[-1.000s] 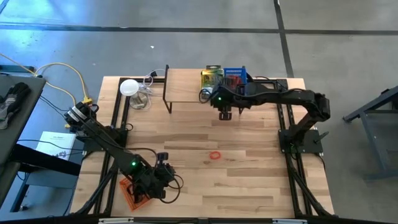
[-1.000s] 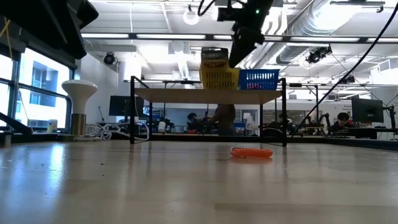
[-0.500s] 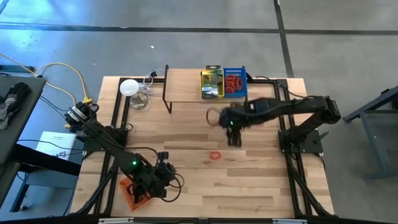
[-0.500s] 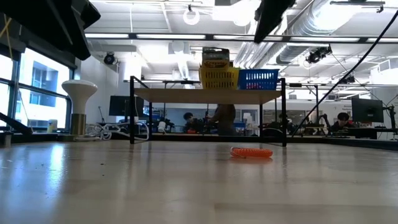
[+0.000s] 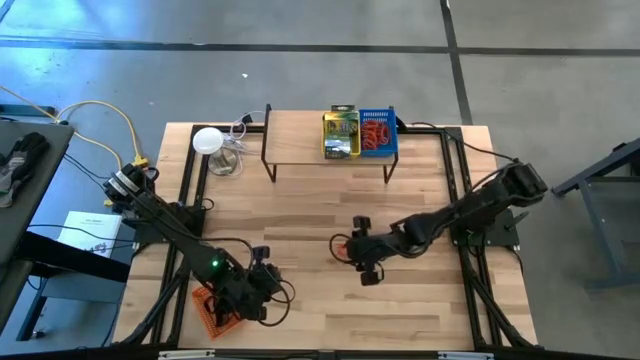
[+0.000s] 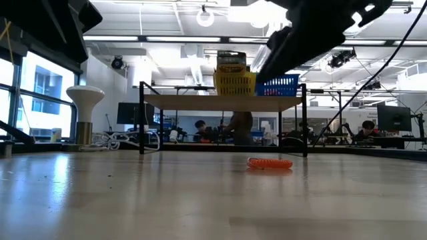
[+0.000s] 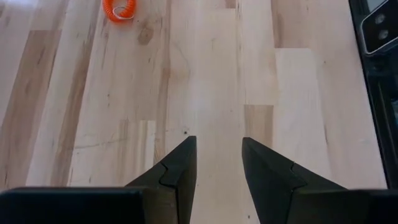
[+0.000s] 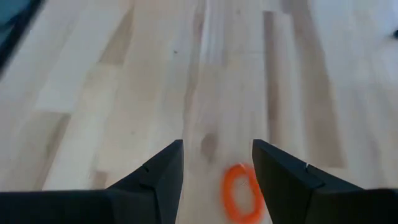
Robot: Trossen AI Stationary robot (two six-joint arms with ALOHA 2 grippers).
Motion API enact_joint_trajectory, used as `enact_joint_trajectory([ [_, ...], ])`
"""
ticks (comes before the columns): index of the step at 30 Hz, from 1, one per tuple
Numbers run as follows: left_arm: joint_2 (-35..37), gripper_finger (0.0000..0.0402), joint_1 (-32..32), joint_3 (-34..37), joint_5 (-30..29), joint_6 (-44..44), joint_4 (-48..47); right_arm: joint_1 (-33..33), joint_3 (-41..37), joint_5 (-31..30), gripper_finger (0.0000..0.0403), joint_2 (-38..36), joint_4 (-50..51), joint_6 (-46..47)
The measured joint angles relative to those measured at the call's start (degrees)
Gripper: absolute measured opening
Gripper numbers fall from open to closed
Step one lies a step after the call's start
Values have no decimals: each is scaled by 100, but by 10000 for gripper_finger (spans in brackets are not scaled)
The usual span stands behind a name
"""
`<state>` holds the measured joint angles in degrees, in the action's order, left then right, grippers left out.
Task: Pick & Place Office Desk Supplies
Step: Put the orange spring keychain into the blue bin on the shelf
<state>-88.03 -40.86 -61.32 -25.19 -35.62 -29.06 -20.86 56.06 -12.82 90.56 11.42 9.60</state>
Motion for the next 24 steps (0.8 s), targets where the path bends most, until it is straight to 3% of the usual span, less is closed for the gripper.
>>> enact_joint_trajectory([
  [5,0,122,-68,2,2,0,33,-7,-852,273,179,-2,-1086,300],
  [10,0,122,-97,2,18,0,82,-85,-1536,-73,179,198,-2075,327],
  [24,-21,122,-143,2,-22,-41,582,76,-1622,-196,179,1414,-2901,-225],
])
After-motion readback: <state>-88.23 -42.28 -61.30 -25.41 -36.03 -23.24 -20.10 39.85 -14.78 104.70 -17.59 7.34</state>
